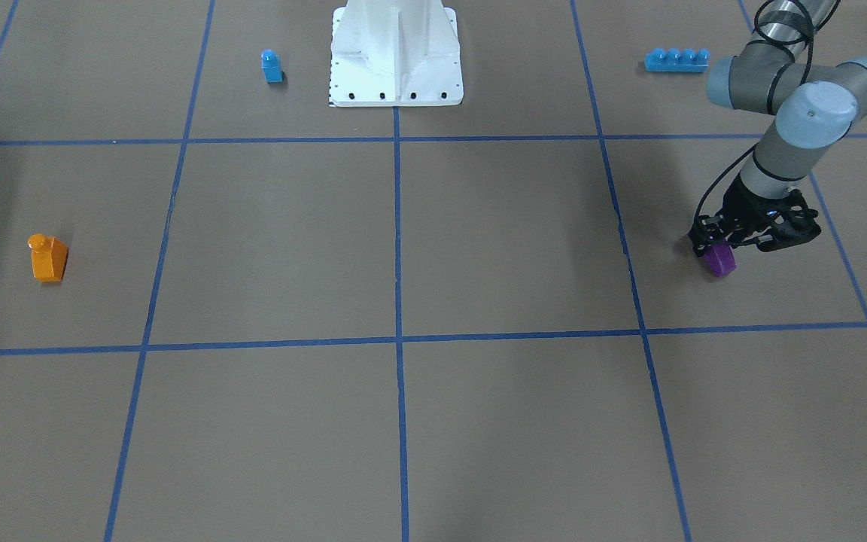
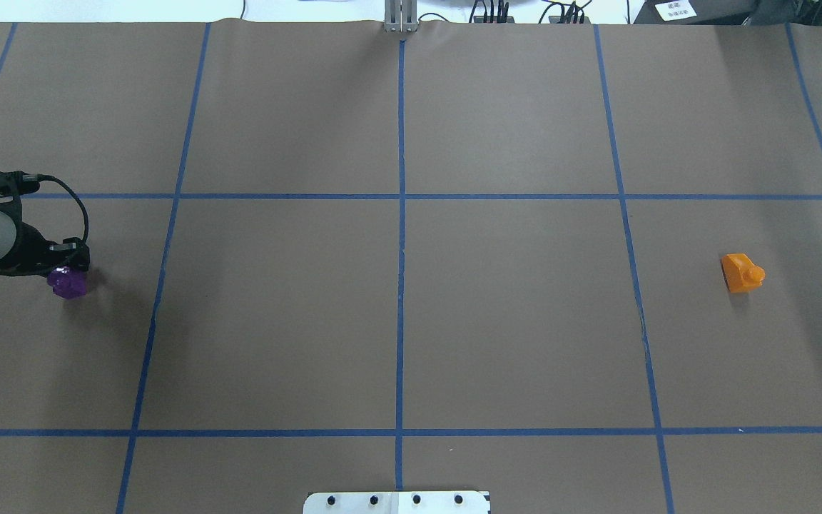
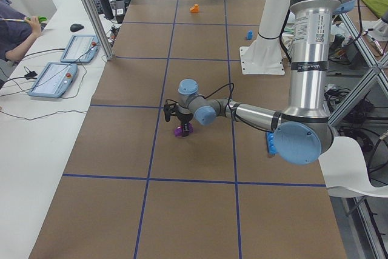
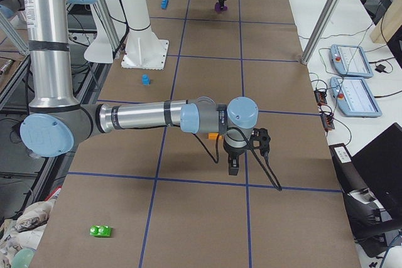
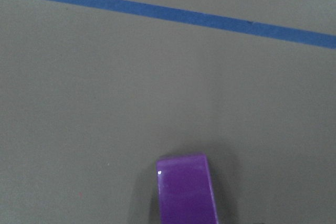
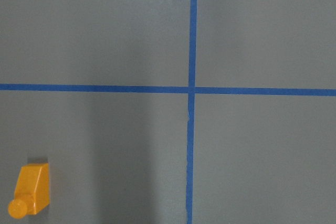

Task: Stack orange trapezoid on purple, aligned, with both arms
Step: 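Close the left gripper on the purple block and lift it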

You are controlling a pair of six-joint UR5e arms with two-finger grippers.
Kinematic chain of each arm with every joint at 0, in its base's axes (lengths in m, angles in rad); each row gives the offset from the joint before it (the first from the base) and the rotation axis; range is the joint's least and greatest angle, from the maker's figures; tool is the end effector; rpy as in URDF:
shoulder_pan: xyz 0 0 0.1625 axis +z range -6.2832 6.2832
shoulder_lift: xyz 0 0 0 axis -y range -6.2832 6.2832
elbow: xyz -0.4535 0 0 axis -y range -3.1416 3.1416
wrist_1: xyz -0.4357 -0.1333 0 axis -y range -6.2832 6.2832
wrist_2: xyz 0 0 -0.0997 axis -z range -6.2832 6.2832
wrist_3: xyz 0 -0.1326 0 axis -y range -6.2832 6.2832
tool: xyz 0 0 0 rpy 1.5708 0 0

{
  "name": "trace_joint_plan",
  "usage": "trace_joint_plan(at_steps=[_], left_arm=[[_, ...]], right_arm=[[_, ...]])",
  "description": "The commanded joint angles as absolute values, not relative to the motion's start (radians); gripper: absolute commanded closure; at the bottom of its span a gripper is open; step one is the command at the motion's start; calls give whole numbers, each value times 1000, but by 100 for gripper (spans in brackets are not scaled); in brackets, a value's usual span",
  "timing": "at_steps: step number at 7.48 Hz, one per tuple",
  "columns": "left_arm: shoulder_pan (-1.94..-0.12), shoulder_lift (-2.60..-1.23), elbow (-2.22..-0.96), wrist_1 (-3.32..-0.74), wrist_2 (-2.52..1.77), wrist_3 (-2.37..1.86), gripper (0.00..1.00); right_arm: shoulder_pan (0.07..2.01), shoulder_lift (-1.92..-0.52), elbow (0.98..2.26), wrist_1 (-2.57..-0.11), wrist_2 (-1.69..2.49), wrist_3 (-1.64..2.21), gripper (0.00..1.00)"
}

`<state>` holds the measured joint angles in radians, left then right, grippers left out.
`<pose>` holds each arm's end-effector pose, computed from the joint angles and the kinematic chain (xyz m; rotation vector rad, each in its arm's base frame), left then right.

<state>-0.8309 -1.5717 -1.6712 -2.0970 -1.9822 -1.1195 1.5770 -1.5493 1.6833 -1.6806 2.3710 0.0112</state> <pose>0.3358 -0.4869 0.6118 0.0512 0.7348 -0.2333 0.0415 -0.5432 0.6476 0.0209 -0.8002 0.0068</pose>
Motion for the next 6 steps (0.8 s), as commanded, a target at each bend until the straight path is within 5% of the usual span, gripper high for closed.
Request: trace_joint_plan(at_steps=[1, 3, 6], left_arm=[[-830, -1571, -1687, -2091, -1986, -1117, 100], [-818, -1610, -1756, -1990, -1993, -1106, 100], [-790, -1964, -1772, -1612, -1982, -988, 100]], right_arm=[[1577, -1549, 1683, -1680, 2390, 11, 0], [1577, -1549, 1686, -1680, 2390, 11, 0], [1577, -1559, 1697, -1680, 2402, 12, 0]])
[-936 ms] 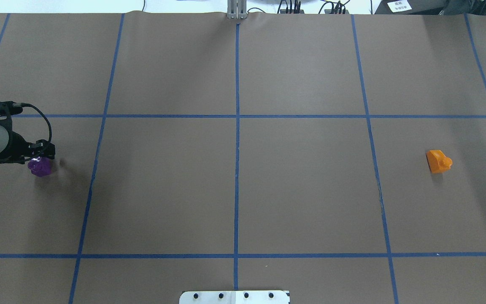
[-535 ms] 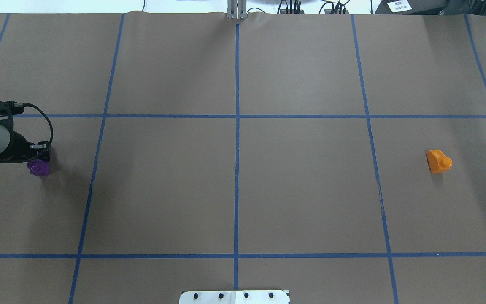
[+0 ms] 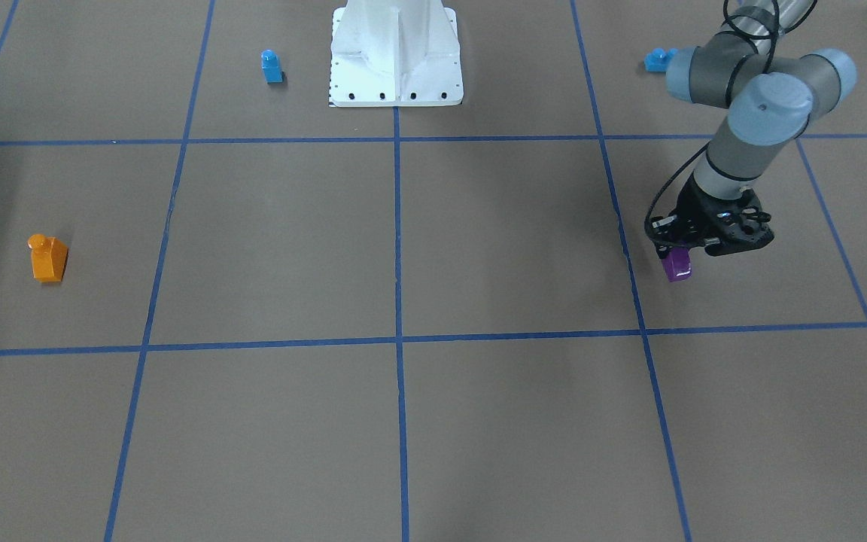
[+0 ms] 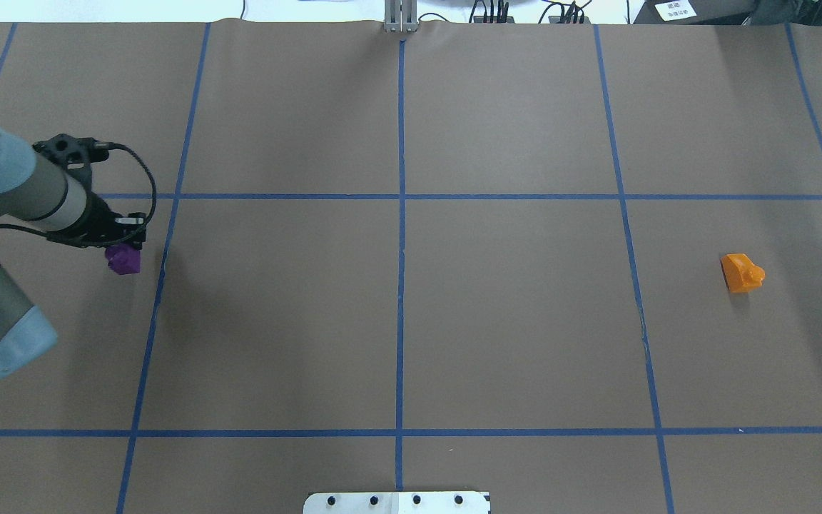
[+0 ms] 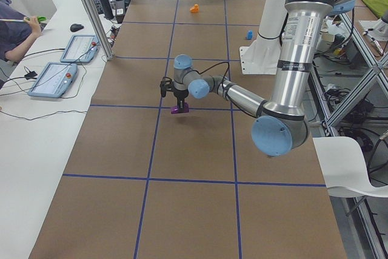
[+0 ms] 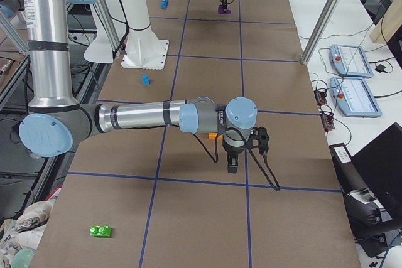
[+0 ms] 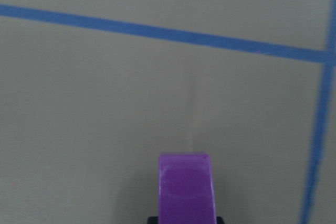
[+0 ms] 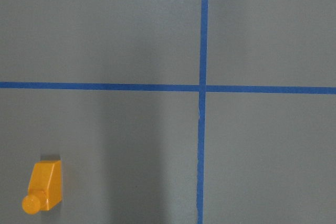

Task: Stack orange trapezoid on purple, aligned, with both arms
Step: 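Carry the purple block with the left gripper toward the table center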

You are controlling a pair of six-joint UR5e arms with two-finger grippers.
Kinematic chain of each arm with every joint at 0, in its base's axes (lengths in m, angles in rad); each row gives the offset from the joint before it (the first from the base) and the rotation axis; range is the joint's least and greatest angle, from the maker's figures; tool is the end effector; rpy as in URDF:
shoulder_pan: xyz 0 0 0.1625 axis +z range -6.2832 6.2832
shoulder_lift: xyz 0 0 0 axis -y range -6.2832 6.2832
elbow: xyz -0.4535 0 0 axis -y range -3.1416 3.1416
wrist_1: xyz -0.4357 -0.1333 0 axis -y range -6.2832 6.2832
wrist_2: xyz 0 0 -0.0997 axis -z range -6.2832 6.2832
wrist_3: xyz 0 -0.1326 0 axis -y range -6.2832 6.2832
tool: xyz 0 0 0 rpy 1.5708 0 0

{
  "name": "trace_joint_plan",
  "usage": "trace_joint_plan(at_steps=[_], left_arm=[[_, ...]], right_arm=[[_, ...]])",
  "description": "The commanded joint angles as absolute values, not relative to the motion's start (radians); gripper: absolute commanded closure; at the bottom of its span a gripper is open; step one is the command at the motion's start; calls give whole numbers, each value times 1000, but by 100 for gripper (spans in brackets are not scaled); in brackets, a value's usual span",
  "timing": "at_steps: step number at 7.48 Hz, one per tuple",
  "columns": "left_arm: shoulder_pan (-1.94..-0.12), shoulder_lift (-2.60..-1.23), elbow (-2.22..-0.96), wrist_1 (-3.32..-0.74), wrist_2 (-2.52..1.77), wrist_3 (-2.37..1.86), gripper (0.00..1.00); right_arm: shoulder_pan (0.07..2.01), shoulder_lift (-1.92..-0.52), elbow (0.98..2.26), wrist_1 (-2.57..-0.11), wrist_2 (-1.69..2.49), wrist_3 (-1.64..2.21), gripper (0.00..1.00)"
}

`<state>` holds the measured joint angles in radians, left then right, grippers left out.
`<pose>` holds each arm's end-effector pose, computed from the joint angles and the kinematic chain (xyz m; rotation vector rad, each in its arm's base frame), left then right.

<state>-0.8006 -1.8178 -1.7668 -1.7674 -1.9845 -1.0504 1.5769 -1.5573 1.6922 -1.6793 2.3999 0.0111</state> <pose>0.4000 -0.5273 0.4534 0.0713 0.7428 -0.1348 0.0388 -0.5397 0.6443 0.0228 -0.8291 0.0053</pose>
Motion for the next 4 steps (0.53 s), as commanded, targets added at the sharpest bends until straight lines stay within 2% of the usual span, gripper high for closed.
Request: trace_joint_plan(at_steps=[1, 2, 4], left_arm=[[-758, -2055, -1767, -1556, -1980, -945, 100], [-714, -2136, -1737, -1554, -1958, -943, 100], [-632, -2355, -1561, -1551, -1892, -925, 100]], right_arm=[[1577, -1557, 1691, -1680, 2401, 12, 0], [1577, -1557, 1686, -1680, 2399, 14, 0], [1577, -1551, 1675, -1680, 2398, 11, 0]])
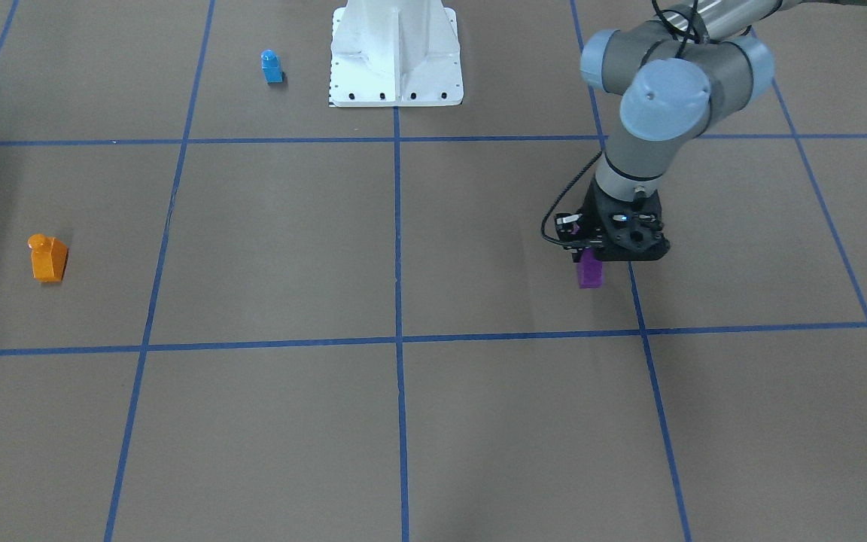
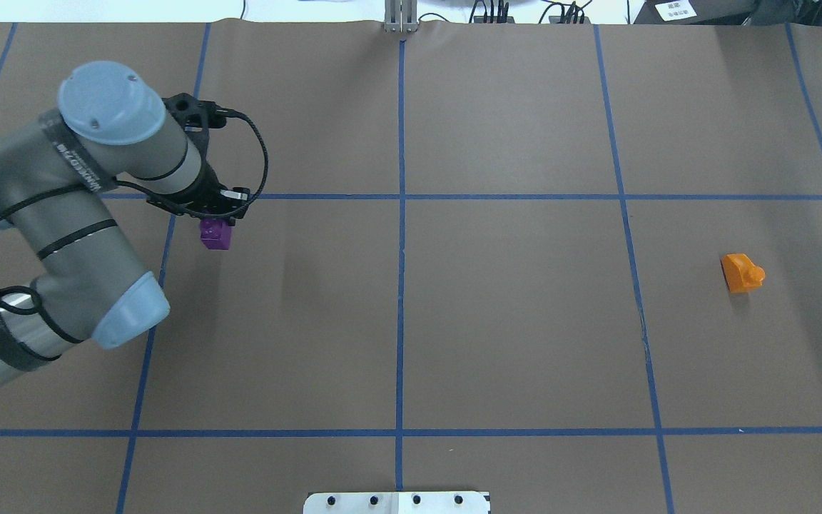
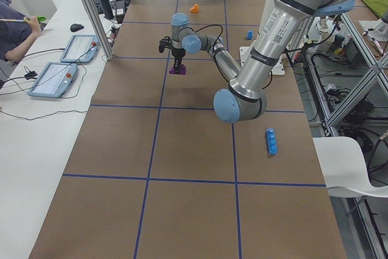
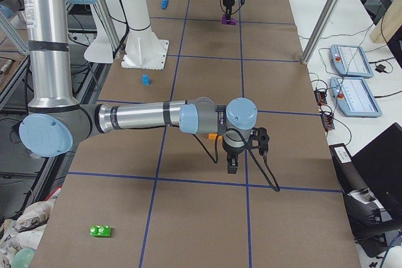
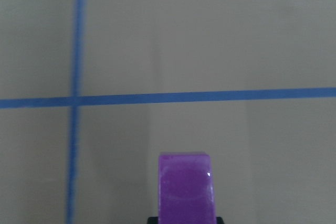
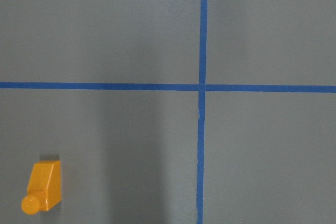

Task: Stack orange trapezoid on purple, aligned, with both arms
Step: 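Carry the purple block with the left gripper toward the table center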

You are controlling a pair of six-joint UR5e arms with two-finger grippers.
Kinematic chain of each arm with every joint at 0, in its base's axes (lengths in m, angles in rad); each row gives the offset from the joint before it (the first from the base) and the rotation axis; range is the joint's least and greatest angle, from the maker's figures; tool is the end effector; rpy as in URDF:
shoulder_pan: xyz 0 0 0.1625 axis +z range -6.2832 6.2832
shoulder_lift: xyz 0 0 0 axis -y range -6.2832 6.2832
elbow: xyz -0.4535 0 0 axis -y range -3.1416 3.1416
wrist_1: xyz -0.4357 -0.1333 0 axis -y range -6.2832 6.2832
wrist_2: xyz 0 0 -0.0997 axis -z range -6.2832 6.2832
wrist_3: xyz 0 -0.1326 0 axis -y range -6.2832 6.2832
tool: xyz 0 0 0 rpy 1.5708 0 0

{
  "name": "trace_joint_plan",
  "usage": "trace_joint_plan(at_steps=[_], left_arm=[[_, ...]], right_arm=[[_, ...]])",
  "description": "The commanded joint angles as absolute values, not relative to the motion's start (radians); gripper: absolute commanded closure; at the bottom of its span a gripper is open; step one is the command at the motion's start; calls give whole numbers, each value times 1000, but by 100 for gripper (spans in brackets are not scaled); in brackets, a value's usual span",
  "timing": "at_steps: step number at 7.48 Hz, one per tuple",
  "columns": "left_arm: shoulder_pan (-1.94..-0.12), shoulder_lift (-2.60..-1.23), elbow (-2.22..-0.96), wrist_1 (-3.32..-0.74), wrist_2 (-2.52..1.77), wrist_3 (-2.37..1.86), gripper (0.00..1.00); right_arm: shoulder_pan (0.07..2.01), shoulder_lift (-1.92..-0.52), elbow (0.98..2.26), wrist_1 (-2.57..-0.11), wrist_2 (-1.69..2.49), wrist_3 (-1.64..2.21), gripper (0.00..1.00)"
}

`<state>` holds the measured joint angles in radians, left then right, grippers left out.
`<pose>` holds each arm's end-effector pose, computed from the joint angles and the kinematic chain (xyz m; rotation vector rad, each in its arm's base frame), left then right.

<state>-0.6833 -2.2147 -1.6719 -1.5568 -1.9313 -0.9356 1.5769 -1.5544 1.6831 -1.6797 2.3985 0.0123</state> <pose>0.5267 -0.5404 0.2556 0.1706 0.7820 0.0862 0.0390 -0.5408 0.6477 0.0161 -0.8277 0.0091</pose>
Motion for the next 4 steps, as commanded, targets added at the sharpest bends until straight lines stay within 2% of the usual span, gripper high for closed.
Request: trace_joint_plan(at_steps=[1, 2, 4], left_arm=[[-614, -2443, -1466, -1565, -1873, -916, 100], [-609, -2515, -1383, -1571, -1873, -832, 100], [-600, -2542, -1254, -1738, -1873, -762, 100]], right_arm=[[1577, -1549, 1677, -1680, 2396, 12, 0], [1577, -1549, 1678, -1680, 2396, 12, 0], [1577, -1548, 1677, -1681, 2398, 14, 0]])
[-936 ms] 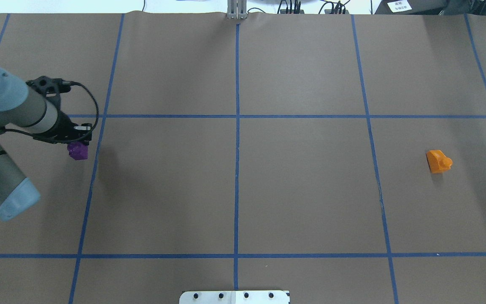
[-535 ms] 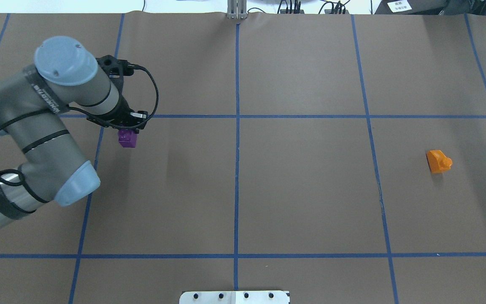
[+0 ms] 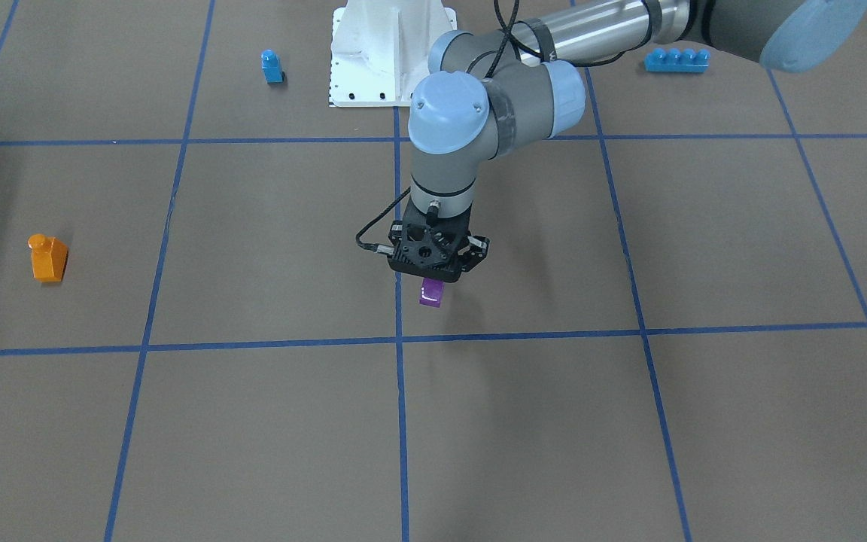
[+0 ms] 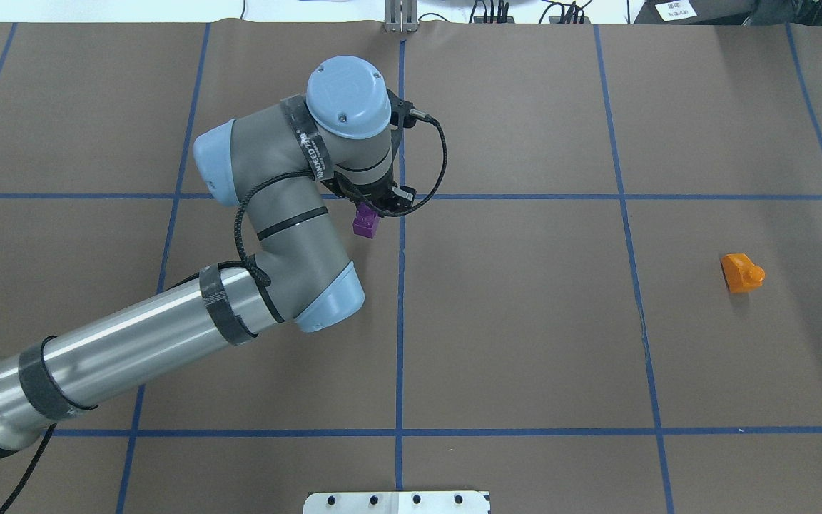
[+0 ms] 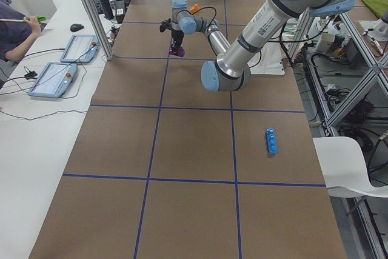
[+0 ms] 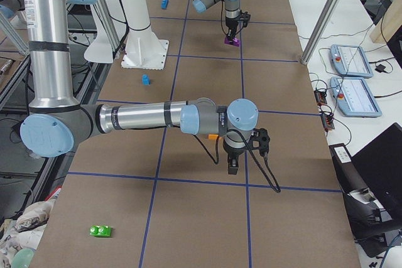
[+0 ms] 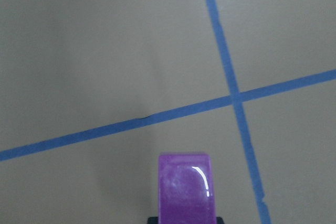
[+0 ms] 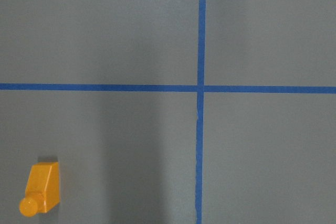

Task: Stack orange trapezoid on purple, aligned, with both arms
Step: 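Carry the purple block with the left gripper toward the table center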

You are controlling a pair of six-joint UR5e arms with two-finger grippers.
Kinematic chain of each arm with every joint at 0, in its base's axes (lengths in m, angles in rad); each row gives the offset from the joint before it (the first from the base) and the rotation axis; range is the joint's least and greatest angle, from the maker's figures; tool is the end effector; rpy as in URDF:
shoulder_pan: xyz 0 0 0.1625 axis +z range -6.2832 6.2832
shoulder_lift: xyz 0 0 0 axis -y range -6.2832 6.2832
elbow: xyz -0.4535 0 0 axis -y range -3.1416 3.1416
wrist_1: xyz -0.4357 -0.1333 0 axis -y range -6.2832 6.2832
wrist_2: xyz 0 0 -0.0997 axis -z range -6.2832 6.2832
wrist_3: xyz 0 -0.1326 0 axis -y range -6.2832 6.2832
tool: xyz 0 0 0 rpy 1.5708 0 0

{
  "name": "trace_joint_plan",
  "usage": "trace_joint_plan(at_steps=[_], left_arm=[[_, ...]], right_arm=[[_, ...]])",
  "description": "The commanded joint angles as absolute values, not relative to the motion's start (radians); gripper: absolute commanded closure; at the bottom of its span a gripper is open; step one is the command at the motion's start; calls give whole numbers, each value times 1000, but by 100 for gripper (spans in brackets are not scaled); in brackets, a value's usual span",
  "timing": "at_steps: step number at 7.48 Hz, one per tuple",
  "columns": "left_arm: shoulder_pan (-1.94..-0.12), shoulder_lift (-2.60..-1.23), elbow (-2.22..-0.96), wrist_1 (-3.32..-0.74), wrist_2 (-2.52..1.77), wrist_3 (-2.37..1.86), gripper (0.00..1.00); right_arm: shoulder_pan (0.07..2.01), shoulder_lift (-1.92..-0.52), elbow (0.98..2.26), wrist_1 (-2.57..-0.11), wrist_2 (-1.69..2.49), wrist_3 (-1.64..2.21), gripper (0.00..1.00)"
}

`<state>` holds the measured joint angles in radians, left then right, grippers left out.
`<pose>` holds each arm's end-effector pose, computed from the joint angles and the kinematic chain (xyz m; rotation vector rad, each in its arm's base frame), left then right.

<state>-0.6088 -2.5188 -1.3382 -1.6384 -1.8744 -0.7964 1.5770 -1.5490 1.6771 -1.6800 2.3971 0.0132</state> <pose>0.6496 -0.5670 0.1606 0.2745 0.7841 0.2748 0.0392 -0.5432 0.6482 0.0149 -0.8263 0.0105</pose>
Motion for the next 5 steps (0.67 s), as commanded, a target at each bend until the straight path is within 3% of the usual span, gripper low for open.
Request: trace_joint_plan(at_steps=[1, 5], left_arm=[[-589, -2555, -1183, -1817, -1875, -761, 100], [-546, -2572, -1154, -1813, -1875, -772, 100]], right_arm=[[1577, -1548, 1677, -1681, 2398, 14, 0], [1577, -1548, 1677, -1681, 2398, 14, 0]])
